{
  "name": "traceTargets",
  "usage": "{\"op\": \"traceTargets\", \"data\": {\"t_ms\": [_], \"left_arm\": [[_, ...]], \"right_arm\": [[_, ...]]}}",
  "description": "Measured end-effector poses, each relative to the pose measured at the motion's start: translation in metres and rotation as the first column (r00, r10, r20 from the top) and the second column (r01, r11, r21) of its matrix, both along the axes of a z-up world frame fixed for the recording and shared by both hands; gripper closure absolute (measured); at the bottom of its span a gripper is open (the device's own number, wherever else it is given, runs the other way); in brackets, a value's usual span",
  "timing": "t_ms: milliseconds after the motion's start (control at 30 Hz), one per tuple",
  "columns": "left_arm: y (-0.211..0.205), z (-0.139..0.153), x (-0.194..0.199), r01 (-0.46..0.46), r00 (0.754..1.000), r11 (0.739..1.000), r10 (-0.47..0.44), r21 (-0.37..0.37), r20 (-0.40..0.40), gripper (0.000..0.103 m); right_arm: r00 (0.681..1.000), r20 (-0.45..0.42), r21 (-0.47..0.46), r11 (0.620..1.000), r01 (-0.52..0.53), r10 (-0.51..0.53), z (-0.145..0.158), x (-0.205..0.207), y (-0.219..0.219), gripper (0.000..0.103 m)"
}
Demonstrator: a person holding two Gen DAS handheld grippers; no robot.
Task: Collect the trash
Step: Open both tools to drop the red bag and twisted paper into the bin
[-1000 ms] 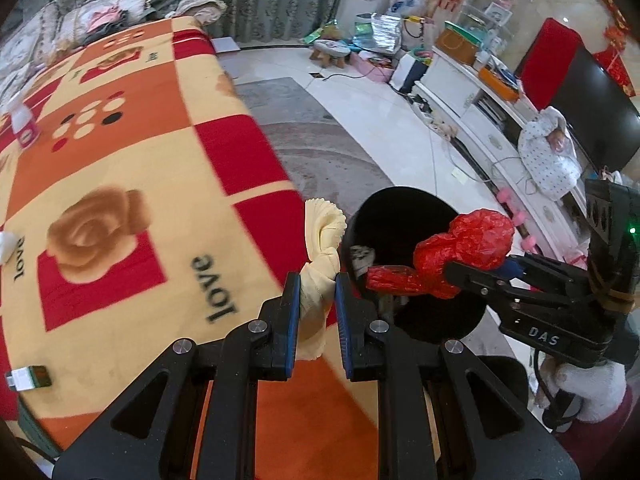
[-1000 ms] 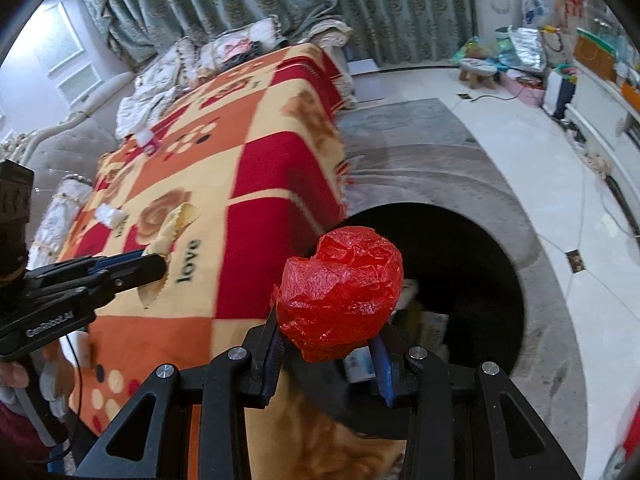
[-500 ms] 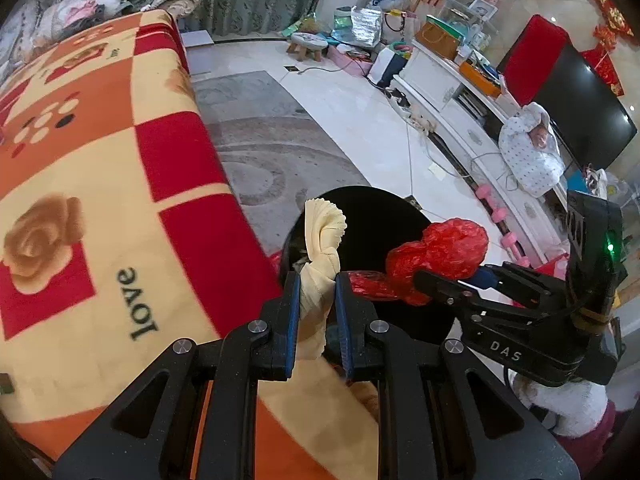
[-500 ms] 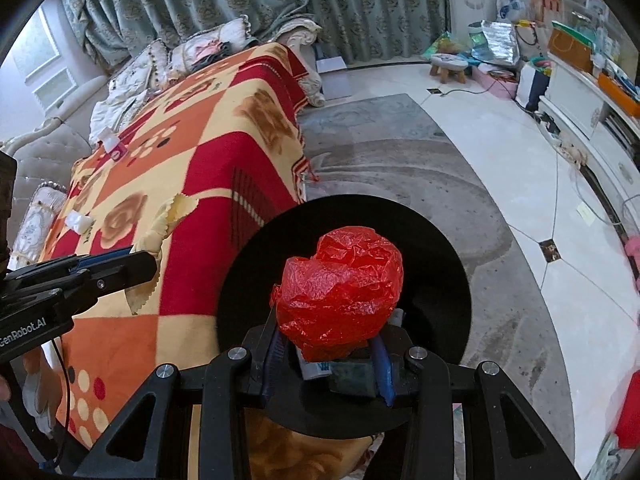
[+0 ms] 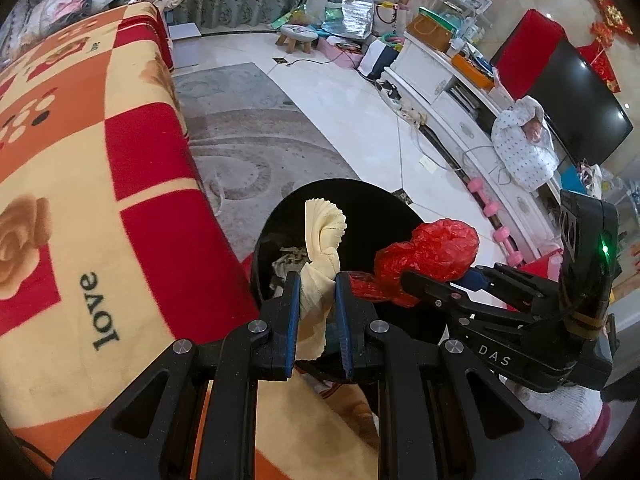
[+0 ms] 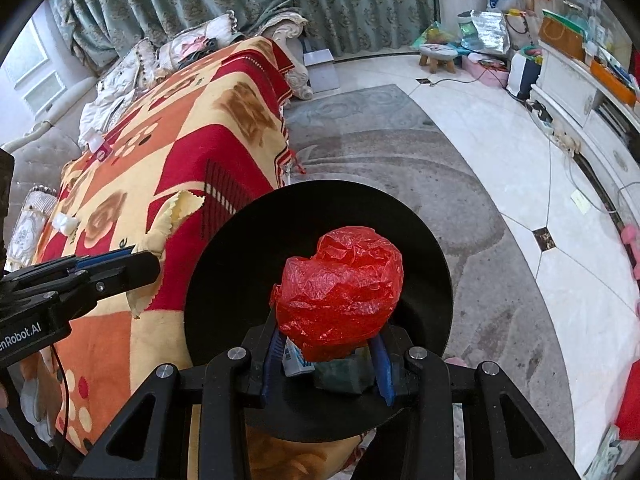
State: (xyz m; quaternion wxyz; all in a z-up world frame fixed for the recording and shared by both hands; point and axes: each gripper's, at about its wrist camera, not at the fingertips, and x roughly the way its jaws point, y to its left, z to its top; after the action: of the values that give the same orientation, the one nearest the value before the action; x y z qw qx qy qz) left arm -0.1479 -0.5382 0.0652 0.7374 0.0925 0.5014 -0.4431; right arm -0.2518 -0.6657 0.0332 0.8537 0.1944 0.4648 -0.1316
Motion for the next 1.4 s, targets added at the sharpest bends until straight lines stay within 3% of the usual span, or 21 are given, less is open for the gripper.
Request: {"op": "traceTargets", "data": {"t_ms": [800,967,1067,1133,1167,1400], "left_arm": [[-0.0085,0.0001,-0.0069,0.001,1.000,1.000,-0.001,-0.024,-0.022,0.088],[-0.0100,0.0014,-0.0090,0.007,0.999,0.999,-0.008,-0.037,-0.031,0.086],[-0.0103,0.0012,-0.0084,0.004,0.999,0.999,-0.006,-0.048,-0.043,0.074],[-0.0086,0.0010,-0.0073,0.001,0.998,0.998,-0.005,-0.059,-0.057,0.060],[-0.0080,0.0015,-0.0083,0.000,0.998,0.998,-0.004,-0.063,-0.060,0.060],[-0.0028,0.0046,-0.0082,-0.007,0.999,0.999,0.005,-0.050,-0.038,0.060]], "right_arm": [[1.000,-0.023,-0.009,1.000,0.008,-0.009,-0.0011,-0.0035,-0.0025,0.066],[0.999,-0.029,-0.014,1.000,0.014,-0.015,-0.0012,-0.0048,-0.0019,0.057],[0.999,-0.025,-0.011,1.000,0.020,-0.020,0.0005,-0.0060,-0.0025,0.054],[1.000,-0.022,-0.016,1.000,0.022,-0.023,0.0021,-0.0071,-0.0022,0.043],[1.000,-0.021,-0.018,1.000,0.022,-0.022,0.0028,-0.0073,-0.0020,0.037],[1.000,-0.014,-0.022,1.000,0.007,-0.007,0.0060,-0.0077,0.0024,0.036]]}}
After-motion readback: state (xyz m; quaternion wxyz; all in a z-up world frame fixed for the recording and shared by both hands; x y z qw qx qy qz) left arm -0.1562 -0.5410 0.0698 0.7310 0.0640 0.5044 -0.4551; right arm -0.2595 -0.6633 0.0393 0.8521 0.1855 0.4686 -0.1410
